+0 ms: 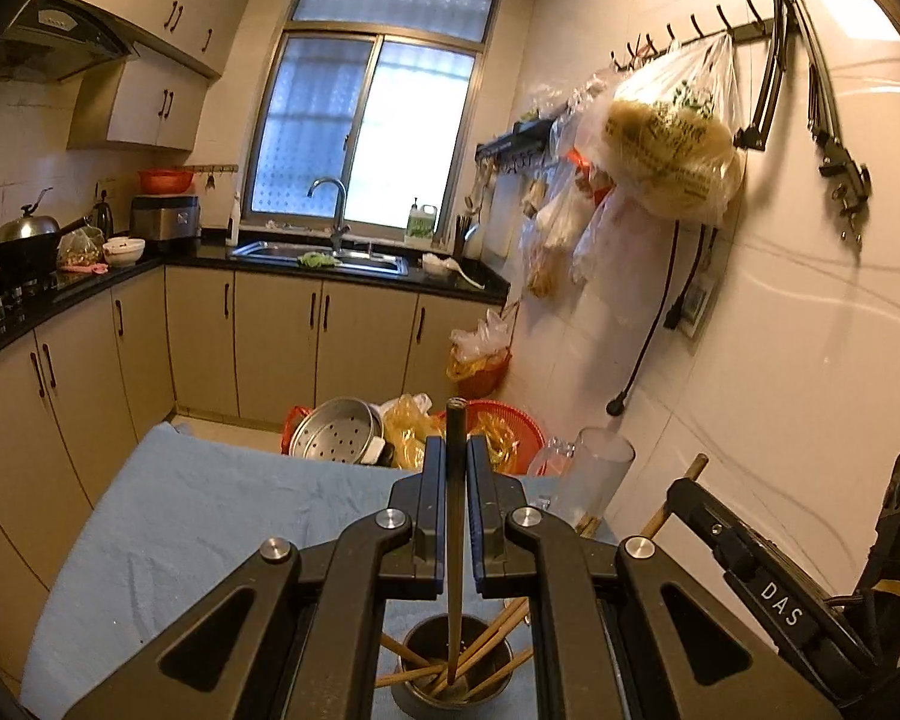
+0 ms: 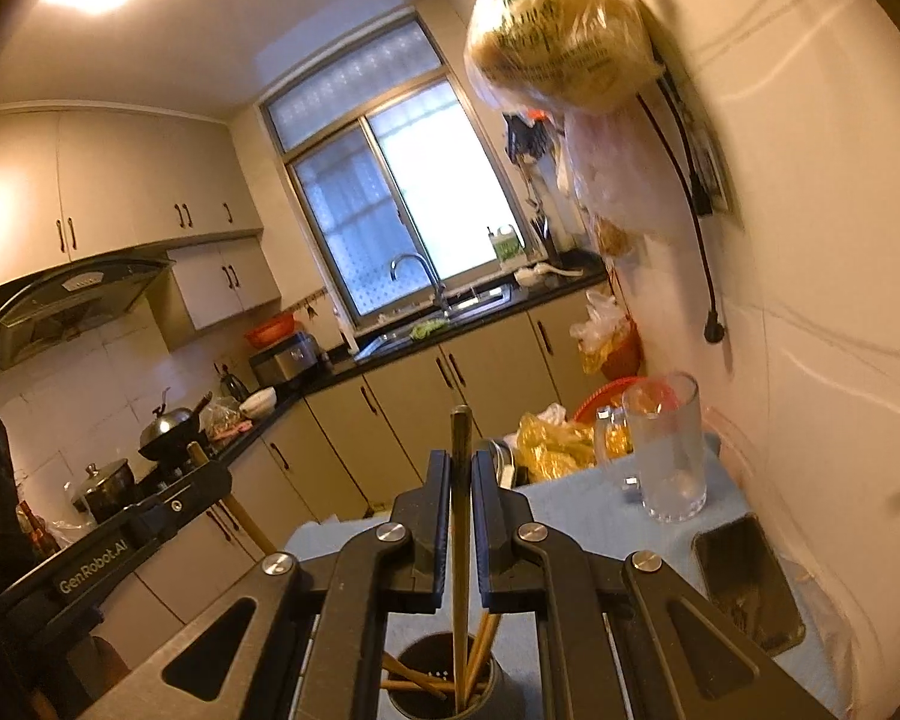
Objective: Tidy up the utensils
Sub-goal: 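Lower the left gripper's chopstick into the black cup while the right gripper inserts its own, then open both grippers and move them back over the remaining chopsticks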
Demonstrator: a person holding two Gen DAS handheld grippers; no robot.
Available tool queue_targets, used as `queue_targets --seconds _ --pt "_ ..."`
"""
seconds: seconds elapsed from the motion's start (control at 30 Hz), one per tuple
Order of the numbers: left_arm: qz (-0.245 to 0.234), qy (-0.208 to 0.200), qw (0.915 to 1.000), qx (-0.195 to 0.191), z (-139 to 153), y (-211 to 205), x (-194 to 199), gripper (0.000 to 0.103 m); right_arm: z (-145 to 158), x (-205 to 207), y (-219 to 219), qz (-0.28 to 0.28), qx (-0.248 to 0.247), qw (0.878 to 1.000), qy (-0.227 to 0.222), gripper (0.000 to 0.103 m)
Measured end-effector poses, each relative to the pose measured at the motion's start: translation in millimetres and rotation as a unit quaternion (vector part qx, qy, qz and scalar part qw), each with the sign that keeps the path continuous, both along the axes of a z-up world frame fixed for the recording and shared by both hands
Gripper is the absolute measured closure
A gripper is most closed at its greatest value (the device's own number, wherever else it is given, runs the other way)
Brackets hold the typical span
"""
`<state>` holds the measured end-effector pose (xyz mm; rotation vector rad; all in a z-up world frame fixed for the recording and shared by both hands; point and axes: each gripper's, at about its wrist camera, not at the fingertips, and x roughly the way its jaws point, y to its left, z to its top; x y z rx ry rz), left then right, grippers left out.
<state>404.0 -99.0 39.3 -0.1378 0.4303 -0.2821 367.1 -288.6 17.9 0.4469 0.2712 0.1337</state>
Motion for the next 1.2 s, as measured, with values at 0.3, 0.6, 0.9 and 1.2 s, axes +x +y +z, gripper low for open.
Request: queue_targets --seconds 0.3,0.6,0.9,1.2 --pt "-0.006 0.017 0.9997 0.017 -17.1 -5.1 0.5 0.096 -20.9 14.9 4.0 0.010 0.000 1.000 0.025 0.095" --pt "-0.010 0.049 0.9985 0.020 -34.5 -1.3 3.4 0.096 -37.8 26.2 6.0 0.013 0.006 0.999 0.047 0.095" --pt "-0.009 0.071 0.9970 0.032 -43.2 1.7 4.1 0.096 -52.6 34.5 4.2 0.015 0.023 0.997 0.071 0.095" --pt "-0.003 0.079 0.9964 0.031 -41.8 9.3 -3.9 0.095 -60.5 31.8 -3.2 0.013 0.054 0.994 0.091 0.091"
